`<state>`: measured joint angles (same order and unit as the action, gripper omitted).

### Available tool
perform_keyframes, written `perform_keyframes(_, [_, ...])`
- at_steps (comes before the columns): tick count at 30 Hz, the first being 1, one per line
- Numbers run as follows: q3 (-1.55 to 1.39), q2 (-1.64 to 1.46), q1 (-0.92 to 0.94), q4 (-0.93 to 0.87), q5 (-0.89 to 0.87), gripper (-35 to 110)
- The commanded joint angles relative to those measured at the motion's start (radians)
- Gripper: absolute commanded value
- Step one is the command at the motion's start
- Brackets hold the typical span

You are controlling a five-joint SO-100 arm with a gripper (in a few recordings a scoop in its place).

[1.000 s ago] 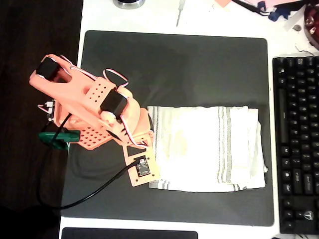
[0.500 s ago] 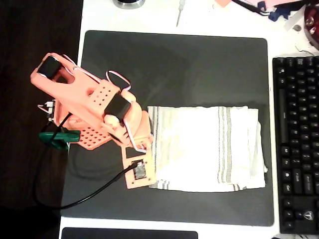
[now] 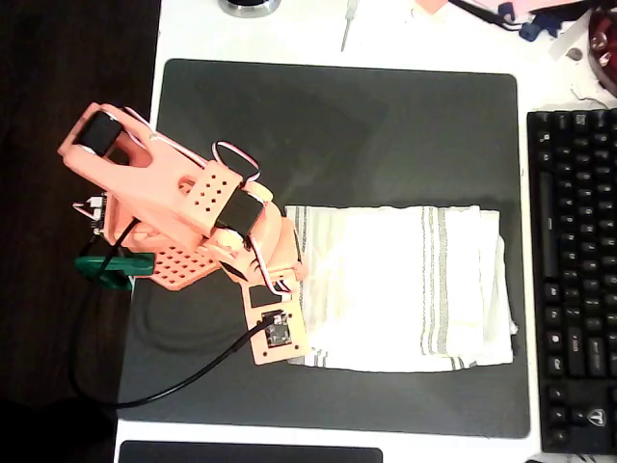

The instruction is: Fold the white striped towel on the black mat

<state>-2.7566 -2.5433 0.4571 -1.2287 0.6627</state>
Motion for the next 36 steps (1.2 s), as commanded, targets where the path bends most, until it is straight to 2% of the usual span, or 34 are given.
perform_keyframes(1, [-0.031,0.046,-0.005,0.063,-0.017,14])
perform_keyframes(5, [-0.028,0.181,-0.02,0.204,-0.054,14])
perform_keyframes(13, [-0.006,0.331,-0.023,0.356,-0.052,13])
perform_keyframes(21, [0.002,0.38,-0.023,0.38,-0.035,0])
perform_keyframes(25, [0.035,0.348,0.015,0.265,-0.014,0])
perform_keyframes(36, [0.314,0.218,0.175,-0.239,0.143,0])
